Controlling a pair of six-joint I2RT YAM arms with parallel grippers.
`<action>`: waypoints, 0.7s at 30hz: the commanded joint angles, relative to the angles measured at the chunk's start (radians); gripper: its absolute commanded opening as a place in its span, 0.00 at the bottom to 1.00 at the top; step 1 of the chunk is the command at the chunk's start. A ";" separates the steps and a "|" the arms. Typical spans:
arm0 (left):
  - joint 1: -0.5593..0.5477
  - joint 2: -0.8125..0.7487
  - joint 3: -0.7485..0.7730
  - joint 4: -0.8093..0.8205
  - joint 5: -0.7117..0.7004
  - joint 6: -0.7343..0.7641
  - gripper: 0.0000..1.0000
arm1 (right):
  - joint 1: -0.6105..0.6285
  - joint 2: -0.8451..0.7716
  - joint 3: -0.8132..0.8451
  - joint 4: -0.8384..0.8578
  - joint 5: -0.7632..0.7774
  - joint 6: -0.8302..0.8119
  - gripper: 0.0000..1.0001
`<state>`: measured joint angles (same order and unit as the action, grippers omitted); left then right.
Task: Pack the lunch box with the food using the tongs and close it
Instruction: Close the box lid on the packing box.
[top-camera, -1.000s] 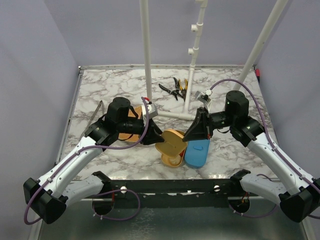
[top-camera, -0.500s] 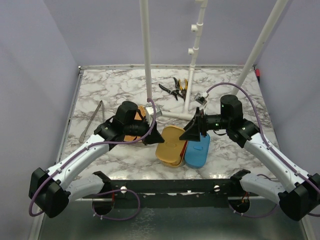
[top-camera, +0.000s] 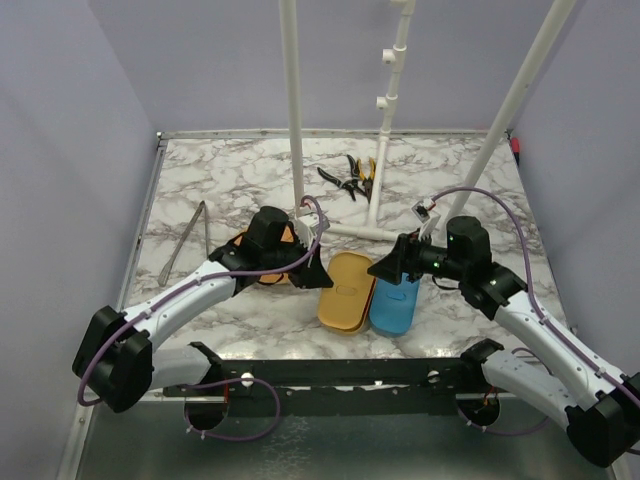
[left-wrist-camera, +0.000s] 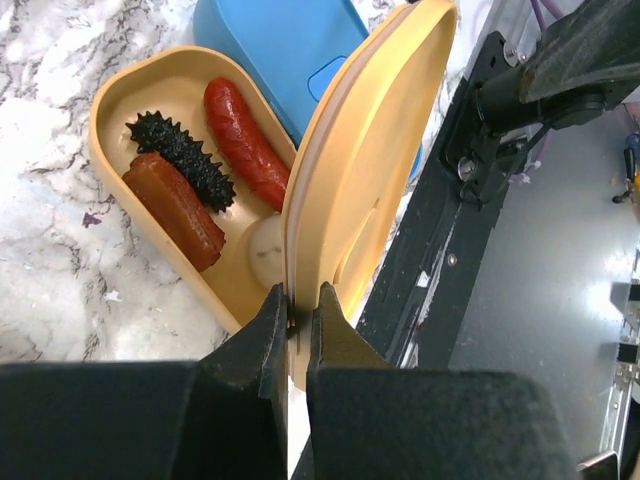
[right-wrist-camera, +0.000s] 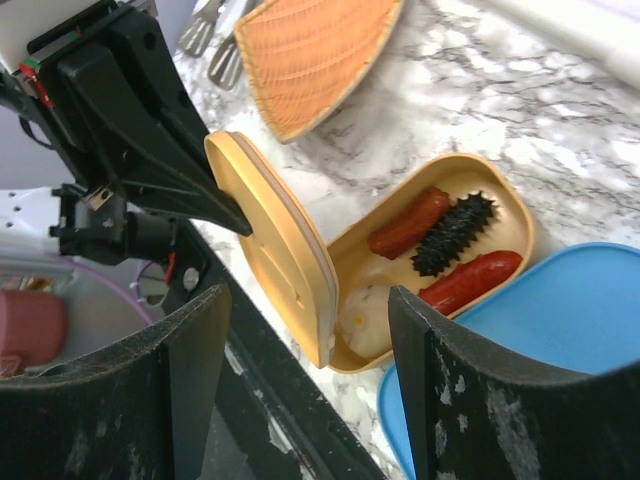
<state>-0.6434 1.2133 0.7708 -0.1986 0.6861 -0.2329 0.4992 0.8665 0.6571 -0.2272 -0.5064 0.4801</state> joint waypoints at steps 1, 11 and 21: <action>0.001 0.070 0.039 0.039 0.107 0.005 0.00 | 0.004 -0.018 -0.015 -0.016 0.116 -0.002 0.66; 0.002 0.151 0.057 0.036 0.156 0.007 0.00 | 0.005 0.111 0.027 -0.049 0.064 -0.131 0.49; 0.001 0.197 0.083 0.013 0.151 0.006 0.00 | 0.007 0.178 0.056 -0.050 0.071 -0.154 0.27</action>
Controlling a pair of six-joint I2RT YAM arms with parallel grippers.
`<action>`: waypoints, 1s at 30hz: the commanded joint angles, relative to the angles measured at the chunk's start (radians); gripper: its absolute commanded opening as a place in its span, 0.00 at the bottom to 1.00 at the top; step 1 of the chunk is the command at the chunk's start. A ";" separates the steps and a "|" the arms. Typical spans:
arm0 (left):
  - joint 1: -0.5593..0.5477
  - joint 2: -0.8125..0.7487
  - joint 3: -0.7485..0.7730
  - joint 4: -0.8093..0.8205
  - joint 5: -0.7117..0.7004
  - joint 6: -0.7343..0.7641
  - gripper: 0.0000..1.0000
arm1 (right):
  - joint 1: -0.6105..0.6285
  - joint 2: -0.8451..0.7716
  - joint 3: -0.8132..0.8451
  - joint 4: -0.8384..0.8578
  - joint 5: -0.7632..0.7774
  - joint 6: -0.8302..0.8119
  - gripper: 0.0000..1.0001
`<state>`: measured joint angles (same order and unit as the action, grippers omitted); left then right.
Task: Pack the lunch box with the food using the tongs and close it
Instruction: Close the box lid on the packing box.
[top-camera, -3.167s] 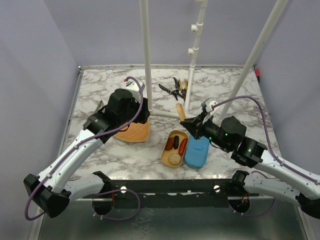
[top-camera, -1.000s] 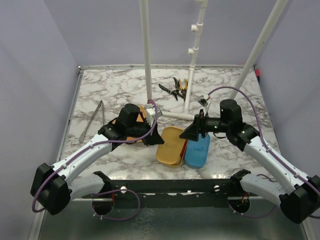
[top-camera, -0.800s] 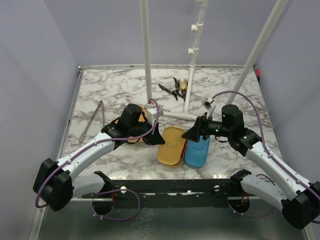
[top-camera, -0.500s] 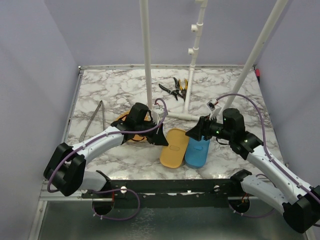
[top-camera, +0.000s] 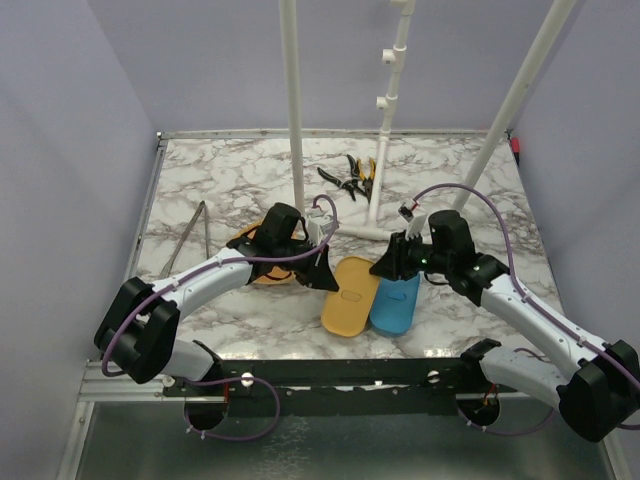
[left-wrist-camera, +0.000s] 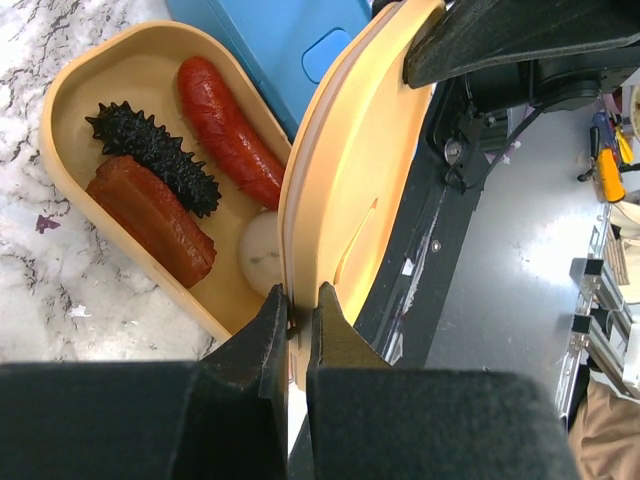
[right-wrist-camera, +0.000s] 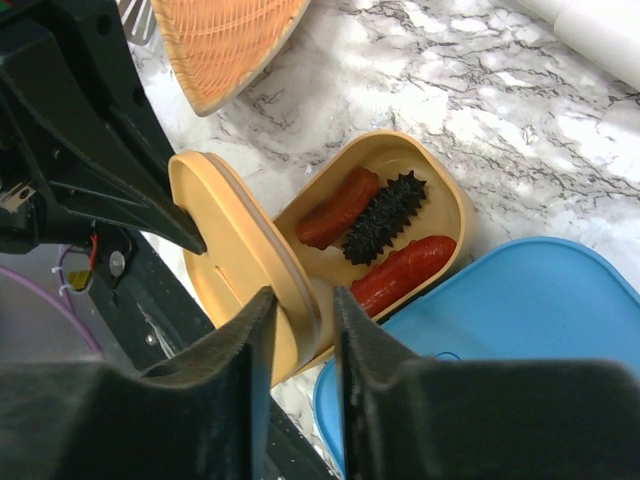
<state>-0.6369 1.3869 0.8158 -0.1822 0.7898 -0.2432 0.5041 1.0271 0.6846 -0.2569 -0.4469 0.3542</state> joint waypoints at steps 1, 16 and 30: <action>-0.006 0.027 0.042 -0.003 0.049 0.016 0.00 | 0.002 0.022 0.030 -0.020 0.008 -0.028 0.23; -0.006 0.036 0.125 -0.034 -0.167 0.057 0.56 | 0.002 0.099 0.050 -0.094 0.128 0.007 0.01; 0.018 -0.024 0.102 -0.035 -0.215 0.101 0.63 | -0.075 0.271 0.193 -0.252 -0.111 -0.109 0.01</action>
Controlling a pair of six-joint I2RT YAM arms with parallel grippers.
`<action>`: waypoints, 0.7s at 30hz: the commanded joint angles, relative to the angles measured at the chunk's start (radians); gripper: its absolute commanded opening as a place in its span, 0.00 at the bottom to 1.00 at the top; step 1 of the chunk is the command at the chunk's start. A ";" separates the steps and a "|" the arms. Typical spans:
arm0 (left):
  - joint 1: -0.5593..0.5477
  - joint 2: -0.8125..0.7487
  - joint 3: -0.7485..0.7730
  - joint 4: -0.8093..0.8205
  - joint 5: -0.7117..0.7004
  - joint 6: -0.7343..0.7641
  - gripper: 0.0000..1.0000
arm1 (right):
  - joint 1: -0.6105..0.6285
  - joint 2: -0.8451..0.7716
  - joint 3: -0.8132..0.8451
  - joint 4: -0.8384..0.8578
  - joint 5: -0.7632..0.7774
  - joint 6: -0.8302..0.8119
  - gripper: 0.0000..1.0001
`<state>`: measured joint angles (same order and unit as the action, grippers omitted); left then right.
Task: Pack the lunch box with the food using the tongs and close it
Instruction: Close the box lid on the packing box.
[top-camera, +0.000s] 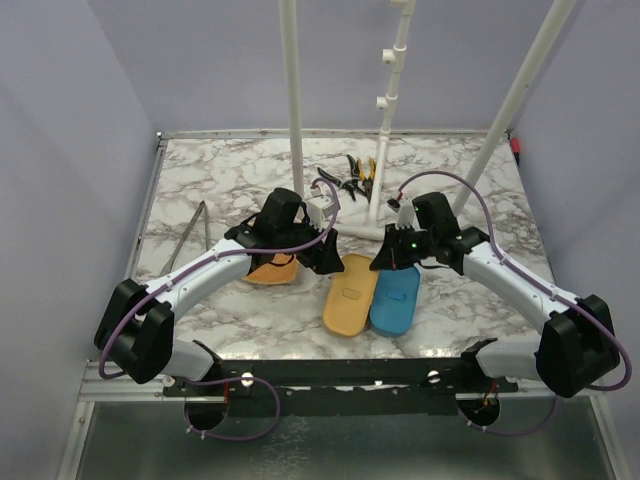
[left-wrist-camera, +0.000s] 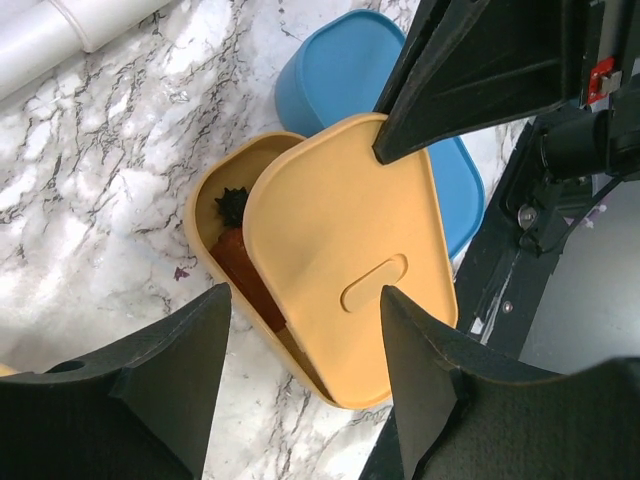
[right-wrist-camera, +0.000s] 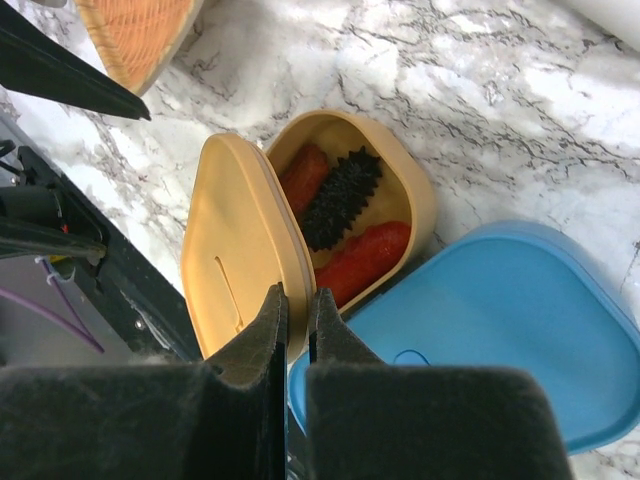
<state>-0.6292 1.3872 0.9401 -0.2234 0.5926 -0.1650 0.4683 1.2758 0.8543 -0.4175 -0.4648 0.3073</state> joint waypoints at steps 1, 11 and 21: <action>0.011 -0.025 -0.029 0.006 -0.016 0.022 0.63 | -0.060 0.021 0.019 -0.087 -0.122 -0.063 0.01; 0.014 0.001 -0.038 0.006 0.017 0.026 0.63 | -0.080 0.027 -0.047 0.075 -0.191 0.042 0.01; 0.017 0.001 -0.047 0.007 0.028 0.026 0.63 | -0.080 0.081 -0.100 0.151 -0.224 0.058 0.01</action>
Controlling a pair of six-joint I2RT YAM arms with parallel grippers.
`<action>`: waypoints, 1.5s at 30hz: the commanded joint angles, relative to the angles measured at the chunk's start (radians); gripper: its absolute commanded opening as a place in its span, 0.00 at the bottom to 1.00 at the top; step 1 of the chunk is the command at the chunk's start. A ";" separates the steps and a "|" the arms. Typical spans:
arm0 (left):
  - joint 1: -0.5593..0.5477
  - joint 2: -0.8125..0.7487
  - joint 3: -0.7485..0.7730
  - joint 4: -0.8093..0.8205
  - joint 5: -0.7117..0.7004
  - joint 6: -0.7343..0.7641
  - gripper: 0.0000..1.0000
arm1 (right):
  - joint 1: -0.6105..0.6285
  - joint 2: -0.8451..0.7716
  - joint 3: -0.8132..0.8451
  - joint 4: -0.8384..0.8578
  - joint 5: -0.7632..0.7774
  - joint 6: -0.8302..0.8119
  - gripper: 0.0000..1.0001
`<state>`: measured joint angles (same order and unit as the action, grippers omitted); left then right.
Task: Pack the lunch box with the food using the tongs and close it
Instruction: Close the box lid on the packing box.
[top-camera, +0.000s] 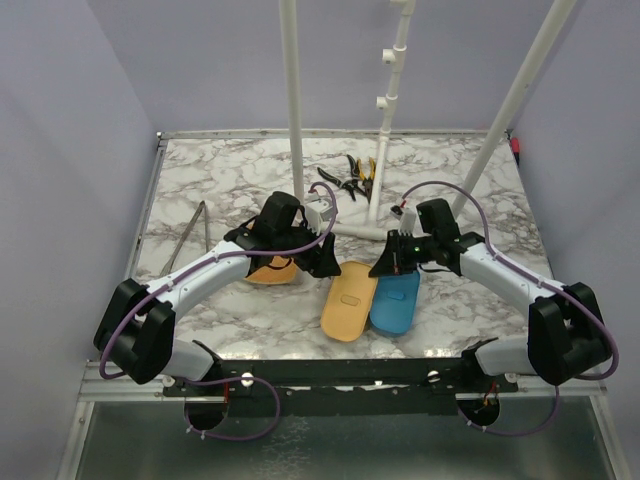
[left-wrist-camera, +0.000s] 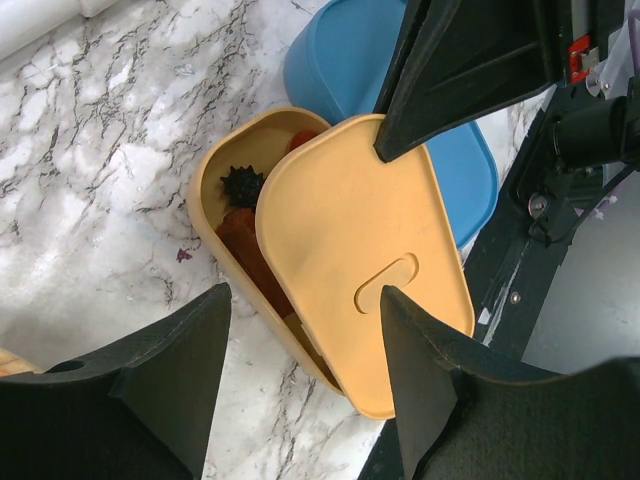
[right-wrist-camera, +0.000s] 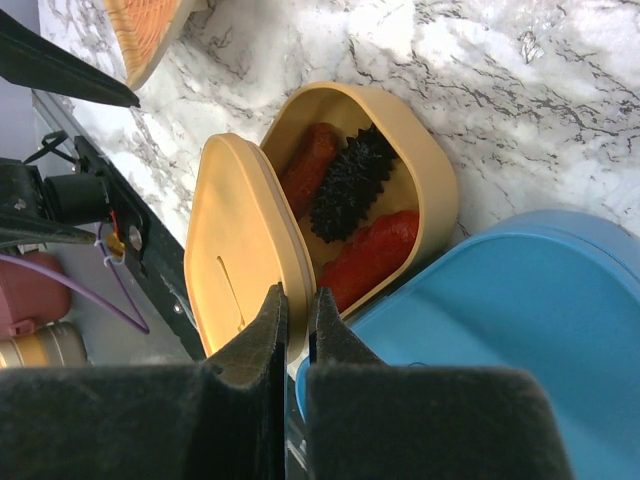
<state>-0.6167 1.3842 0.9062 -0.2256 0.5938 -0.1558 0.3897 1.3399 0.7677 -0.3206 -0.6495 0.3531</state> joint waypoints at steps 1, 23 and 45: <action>0.005 0.005 -0.013 0.008 0.026 0.017 0.63 | -0.002 0.019 -0.014 0.058 -0.036 0.013 0.01; 0.004 0.019 -0.013 0.004 0.034 0.024 0.63 | -0.060 0.045 -0.003 0.085 -0.053 0.007 0.00; 0.002 0.065 -0.003 -0.038 -0.026 0.036 0.60 | -0.060 0.092 -0.043 0.109 -0.002 -0.038 0.15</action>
<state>-0.6163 1.4342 0.9009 -0.2363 0.5926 -0.1444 0.3336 1.4048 0.7334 -0.2180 -0.6800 0.3527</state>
